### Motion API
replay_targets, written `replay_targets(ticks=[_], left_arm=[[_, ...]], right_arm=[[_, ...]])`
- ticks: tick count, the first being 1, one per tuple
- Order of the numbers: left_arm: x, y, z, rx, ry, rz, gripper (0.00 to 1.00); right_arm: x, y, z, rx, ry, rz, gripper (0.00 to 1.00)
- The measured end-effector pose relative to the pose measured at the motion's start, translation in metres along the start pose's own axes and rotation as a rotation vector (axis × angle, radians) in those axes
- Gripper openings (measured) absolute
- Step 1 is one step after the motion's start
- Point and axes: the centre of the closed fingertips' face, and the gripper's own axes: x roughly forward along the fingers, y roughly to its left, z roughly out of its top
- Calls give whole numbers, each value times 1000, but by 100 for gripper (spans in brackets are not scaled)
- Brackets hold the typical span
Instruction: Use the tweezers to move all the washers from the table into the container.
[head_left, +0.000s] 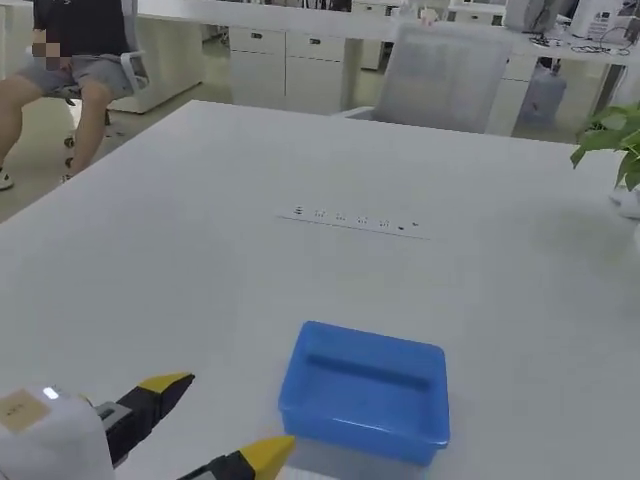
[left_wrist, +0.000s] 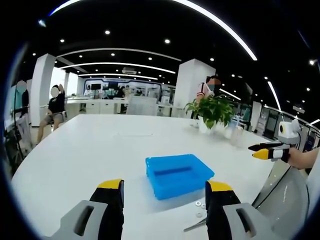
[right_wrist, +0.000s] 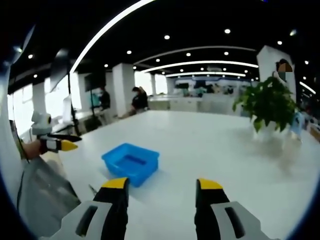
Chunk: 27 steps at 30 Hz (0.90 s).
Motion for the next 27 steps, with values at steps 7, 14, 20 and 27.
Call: replay_targets(ticks=[7,14,20,27], left_arm=[[0,1,-1,6,3,7,66],[-2,3,2,-12,-14,11,67],[-3,-1,7,16,-31,10,69],[-2,1,4,-19,-31,-36,68]], right_arm=[[0,-1,-2,-1,7,6,51],[1,0,-3,-7,12,10,51],[3,9,-6,-56,41,34,51],[0,11,-4,-97,43,21,51]])
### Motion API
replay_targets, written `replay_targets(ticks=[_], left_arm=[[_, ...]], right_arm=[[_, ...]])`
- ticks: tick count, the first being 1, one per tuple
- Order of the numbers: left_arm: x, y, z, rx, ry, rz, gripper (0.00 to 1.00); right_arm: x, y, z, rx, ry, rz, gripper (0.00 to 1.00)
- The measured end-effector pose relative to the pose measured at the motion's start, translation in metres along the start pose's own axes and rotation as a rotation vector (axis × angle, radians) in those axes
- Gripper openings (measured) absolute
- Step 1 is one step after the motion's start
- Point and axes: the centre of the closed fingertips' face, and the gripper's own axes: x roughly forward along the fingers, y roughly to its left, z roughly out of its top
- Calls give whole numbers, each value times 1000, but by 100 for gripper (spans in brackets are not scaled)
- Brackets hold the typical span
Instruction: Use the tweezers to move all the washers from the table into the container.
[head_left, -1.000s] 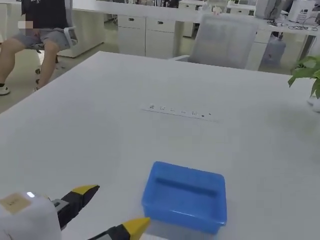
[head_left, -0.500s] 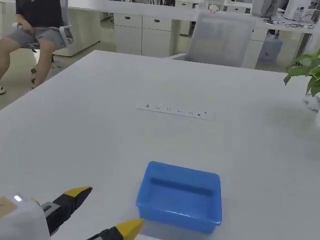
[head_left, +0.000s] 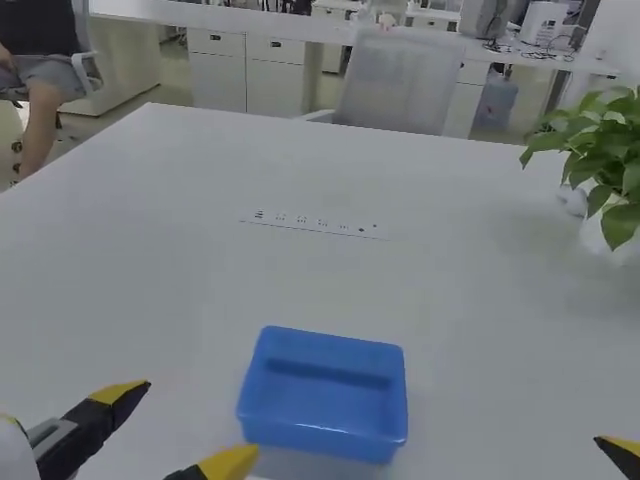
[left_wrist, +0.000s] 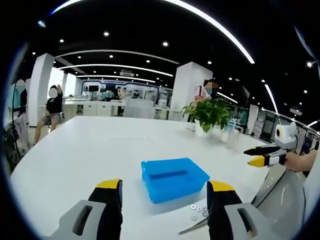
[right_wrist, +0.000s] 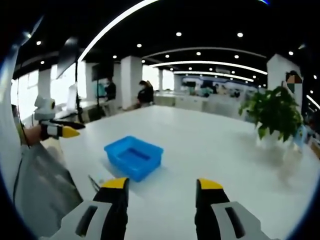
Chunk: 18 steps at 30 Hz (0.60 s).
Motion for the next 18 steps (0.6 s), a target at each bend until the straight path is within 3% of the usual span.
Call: replay_targets(ticks=[3,5,7,9,11,12,14,15,18], left_arm=[[-1,9,-5,-16,7,-10,67],[0,7,-13,-24,51,-24,66],[0,3,-17,-7,79,-48,62],[1,-7,-25,-3,135,-108,54],[1,-11,-32,29,191,-117,45],[2,-11,-33,60,195,-113,42],[4,-20,-35,46,221,-147,39],[5,-26,-37,28,237,-172,38],[6,-34,-45,55,287,-219,36]], right_arm=[[-1,0,2,3,-8,1,49],[0,0,2,-4,-1,1,54],[2,7,-2,-17,39,25,58],[4,20,-2,-34,57,93,51],[5,27,-3,-72,86,117,42],[6,31,-2,-95,88,127,41],[9,39,1,-89,93,145,39],[11,50,3,-84,95,193,37],[18,66,6,-113,107,248,28]])
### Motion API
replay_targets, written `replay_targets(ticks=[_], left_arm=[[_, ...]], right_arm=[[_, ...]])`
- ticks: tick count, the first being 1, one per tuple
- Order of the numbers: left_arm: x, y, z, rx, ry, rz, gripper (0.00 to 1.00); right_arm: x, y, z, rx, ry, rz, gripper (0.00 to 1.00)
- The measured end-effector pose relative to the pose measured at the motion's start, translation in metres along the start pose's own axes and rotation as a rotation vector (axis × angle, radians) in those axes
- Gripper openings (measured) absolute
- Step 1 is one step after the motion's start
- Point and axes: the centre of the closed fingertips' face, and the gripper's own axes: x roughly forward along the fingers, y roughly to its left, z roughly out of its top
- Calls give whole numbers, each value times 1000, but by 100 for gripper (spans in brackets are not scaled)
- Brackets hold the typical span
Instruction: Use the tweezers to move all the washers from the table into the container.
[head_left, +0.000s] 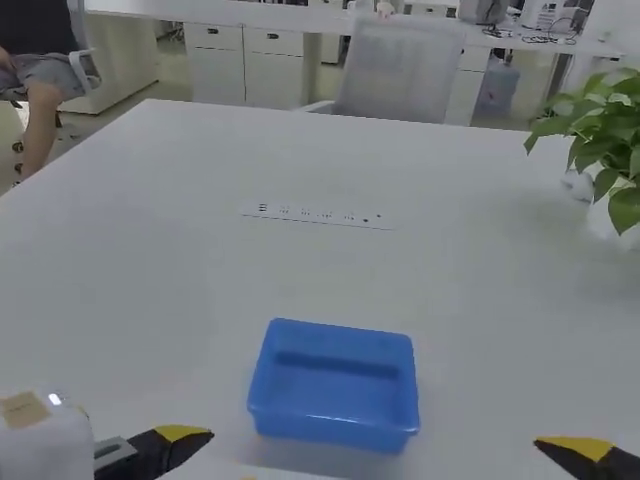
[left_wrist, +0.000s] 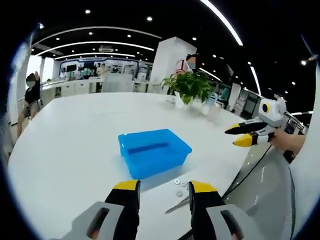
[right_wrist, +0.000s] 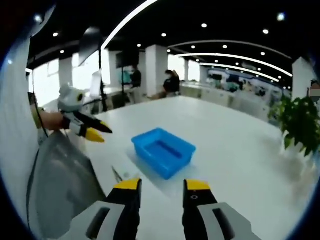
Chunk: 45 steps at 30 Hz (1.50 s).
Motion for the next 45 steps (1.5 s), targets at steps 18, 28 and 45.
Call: replay_targets(ticks=[18,28,45], left_arm=[[22,-13,-58,321,380,-192,25],[37,-7,-79,457,516,-238,12],[48,-8,-87,719,571,-331,0]], right_arm=[[64,65,-37,-109,185,303,24],[73,70,-56,-176,258,318,25],[85,68,-71,-224,315,348,20]])
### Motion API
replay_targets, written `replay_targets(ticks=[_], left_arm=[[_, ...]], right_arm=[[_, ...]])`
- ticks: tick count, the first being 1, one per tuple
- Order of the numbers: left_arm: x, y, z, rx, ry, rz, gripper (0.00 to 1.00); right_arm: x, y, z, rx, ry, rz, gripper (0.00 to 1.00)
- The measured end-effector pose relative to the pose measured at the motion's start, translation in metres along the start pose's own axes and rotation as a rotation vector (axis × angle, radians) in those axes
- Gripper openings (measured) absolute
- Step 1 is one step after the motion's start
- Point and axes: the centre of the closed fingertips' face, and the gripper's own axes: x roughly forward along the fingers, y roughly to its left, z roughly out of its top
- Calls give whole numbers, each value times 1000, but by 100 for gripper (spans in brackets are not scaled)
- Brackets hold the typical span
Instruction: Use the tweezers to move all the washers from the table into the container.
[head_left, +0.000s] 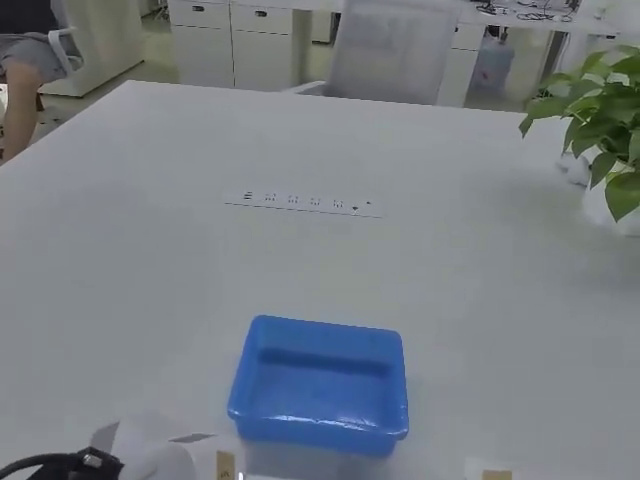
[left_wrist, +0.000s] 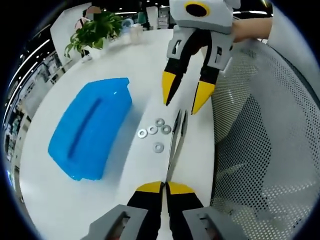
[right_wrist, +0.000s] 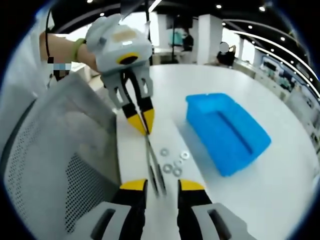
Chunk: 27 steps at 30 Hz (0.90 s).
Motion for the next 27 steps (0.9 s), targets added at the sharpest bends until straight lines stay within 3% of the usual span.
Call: replay_targets(ticks=[6,7,9,18,27], left_arm=[[-3,-7,5,87,-13,0,0],[-7,-8,10,108,-34,5,0],[-12,-9,13,103,-42,6,0],[-48,-17,50,127,-127,8,0],[-67,-26,77,165,-153,9,0]], right_arm=[[5,2,0,-20,10,27,19],[5,2,0,-27,10,28,19],[5,3,0,-31,10,32,19],[5,12,2,-76,14,53,17],[2,15,9,-111,-4,66,7]])
